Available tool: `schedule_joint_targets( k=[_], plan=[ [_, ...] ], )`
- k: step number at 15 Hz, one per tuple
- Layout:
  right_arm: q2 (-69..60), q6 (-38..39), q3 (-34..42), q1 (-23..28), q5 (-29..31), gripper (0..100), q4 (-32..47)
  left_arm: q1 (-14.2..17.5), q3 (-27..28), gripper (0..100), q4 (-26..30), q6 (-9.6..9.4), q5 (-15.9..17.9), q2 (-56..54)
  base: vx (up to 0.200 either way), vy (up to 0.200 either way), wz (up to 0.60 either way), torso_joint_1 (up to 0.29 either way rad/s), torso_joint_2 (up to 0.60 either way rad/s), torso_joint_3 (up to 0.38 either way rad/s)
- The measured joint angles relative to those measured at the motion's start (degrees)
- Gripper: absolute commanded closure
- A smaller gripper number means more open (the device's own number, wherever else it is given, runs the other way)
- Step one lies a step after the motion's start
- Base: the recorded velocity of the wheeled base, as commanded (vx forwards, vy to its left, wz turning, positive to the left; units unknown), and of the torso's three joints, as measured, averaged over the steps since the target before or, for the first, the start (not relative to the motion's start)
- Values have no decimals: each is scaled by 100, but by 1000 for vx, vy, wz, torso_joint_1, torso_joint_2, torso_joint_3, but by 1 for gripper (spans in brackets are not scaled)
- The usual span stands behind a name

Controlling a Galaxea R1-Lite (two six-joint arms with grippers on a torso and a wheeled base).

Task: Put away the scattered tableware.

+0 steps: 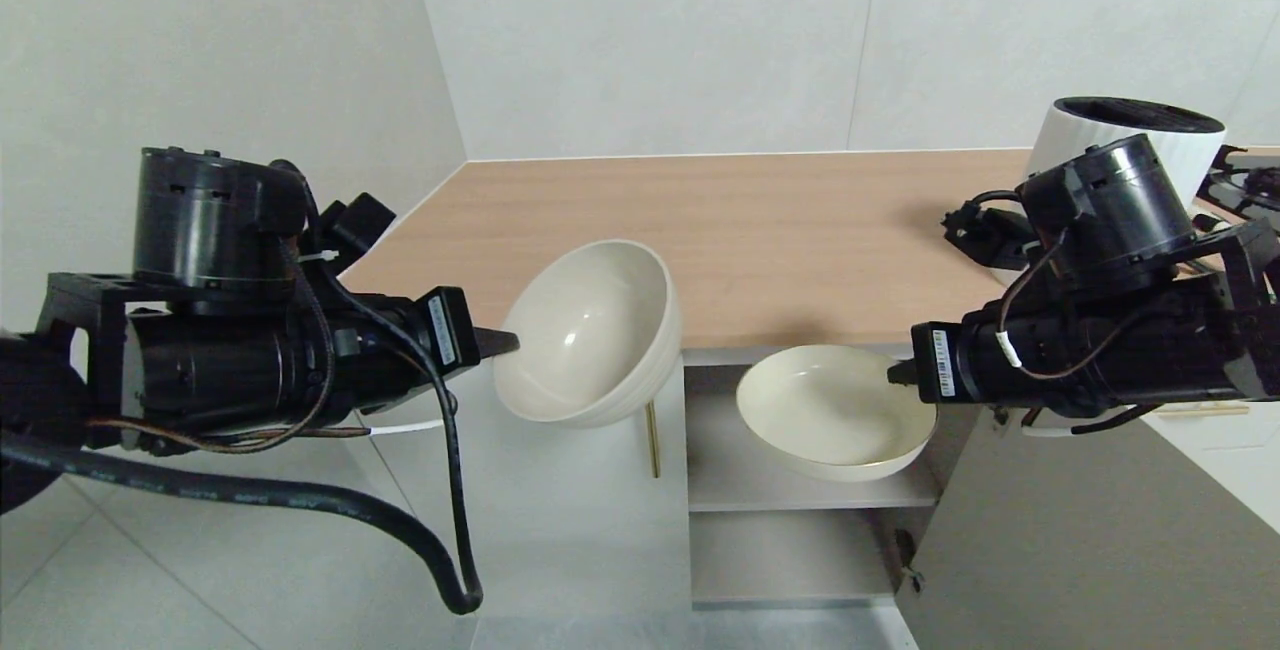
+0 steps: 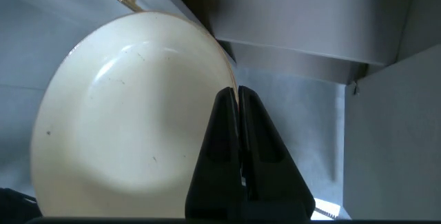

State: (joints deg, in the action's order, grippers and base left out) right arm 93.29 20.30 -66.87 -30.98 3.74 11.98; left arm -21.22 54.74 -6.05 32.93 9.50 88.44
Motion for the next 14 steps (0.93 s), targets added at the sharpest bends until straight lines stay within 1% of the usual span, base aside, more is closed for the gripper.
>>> schedule_joint_targets(
  k=[8,14],
  plan=[
    [72,-10,-5,11,5,100,2,0,0,100,-2,0,-2,30,0,0,0,-177,461,277],
    [166,-10,-11,17,22,100,5,4,4,100,-2,0,0,28,0,0,0,-140,454,308]
  ],
)
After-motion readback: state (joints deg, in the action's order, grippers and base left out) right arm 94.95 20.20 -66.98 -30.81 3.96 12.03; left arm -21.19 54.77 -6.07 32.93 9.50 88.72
